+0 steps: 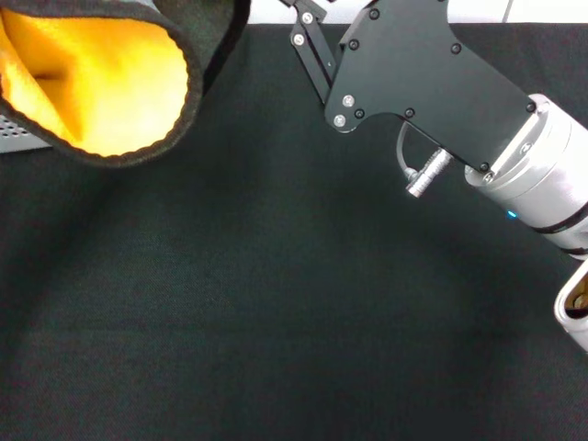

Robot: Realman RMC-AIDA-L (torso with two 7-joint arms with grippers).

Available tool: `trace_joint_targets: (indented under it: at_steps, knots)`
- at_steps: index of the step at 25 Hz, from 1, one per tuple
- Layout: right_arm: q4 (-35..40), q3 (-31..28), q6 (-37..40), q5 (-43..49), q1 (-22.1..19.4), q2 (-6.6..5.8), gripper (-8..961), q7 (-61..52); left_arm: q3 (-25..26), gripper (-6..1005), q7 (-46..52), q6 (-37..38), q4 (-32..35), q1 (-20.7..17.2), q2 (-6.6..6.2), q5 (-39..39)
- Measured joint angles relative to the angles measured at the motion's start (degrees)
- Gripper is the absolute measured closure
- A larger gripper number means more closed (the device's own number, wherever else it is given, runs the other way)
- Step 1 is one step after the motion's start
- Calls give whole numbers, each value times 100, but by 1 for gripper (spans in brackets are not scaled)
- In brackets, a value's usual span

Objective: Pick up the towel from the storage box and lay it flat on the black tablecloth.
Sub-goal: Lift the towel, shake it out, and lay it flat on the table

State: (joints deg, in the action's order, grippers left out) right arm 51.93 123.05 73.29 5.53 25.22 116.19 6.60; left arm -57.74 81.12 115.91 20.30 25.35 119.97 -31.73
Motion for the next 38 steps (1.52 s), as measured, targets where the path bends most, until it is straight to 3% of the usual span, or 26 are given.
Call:
trace_joint_targets:
  at_steps: [12,16,24,32,38]
  knots:
    - [-3,-102,69,-363,-52,-1,942,75,-9,987,-152,-12,-167,-6,-10,-99]
    - [154,-107,-196,-367,-31,-3,946,68,-9,987,-374,-23,-199,-28,-57,-632]
    - [517,-268,-621,-315,-25,-25,947,44,-4,986,-1319,-53,-215,-208,-31,-1563]
    - [632,-404,-707,-297,2,-35,947,25,54,986,-2362,-122,-1227,-234,20,-1252]
    - [646,-472,-746,-293,78,-35,947,32,39,966,-2551,-339,-1314,-215,42,-1245]
